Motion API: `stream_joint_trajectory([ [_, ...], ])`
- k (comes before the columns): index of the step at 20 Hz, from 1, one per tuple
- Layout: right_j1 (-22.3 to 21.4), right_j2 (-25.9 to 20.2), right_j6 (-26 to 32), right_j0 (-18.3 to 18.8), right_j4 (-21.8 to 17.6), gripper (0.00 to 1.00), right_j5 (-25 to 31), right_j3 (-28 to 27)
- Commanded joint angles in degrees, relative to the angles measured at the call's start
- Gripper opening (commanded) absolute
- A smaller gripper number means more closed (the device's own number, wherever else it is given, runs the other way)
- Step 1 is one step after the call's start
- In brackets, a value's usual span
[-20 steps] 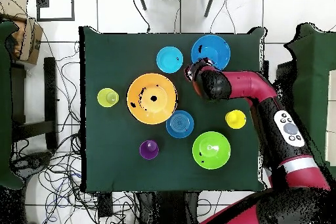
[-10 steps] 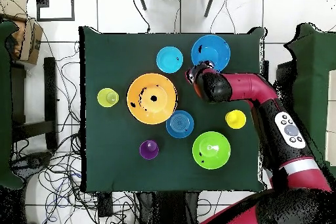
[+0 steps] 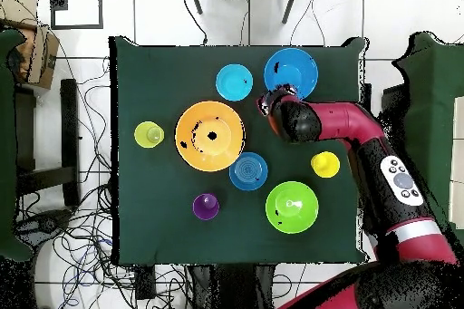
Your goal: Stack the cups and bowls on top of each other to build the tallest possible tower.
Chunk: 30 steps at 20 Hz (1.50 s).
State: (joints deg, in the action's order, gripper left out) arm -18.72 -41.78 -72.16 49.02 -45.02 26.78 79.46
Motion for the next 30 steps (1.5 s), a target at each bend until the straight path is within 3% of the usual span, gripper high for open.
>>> stream_joint_trajectory([
  [1, 4.01, 3.07, -0.67, -0.39, -1.68, 1.00, -2.73, 1.08],
  [9, 4.14, 3.34, -0.22, -0.51, -1.90, 1.00, -2.75, 1.03],
  [10, 4.01, 3.57, -0.51, -0.68, -1.99, 0.00, -2.82, 0.97],
  [30, 1.94, 3.72, -1.28, -0.92, -1.61, 0.00, -3.87, 2.23],
])
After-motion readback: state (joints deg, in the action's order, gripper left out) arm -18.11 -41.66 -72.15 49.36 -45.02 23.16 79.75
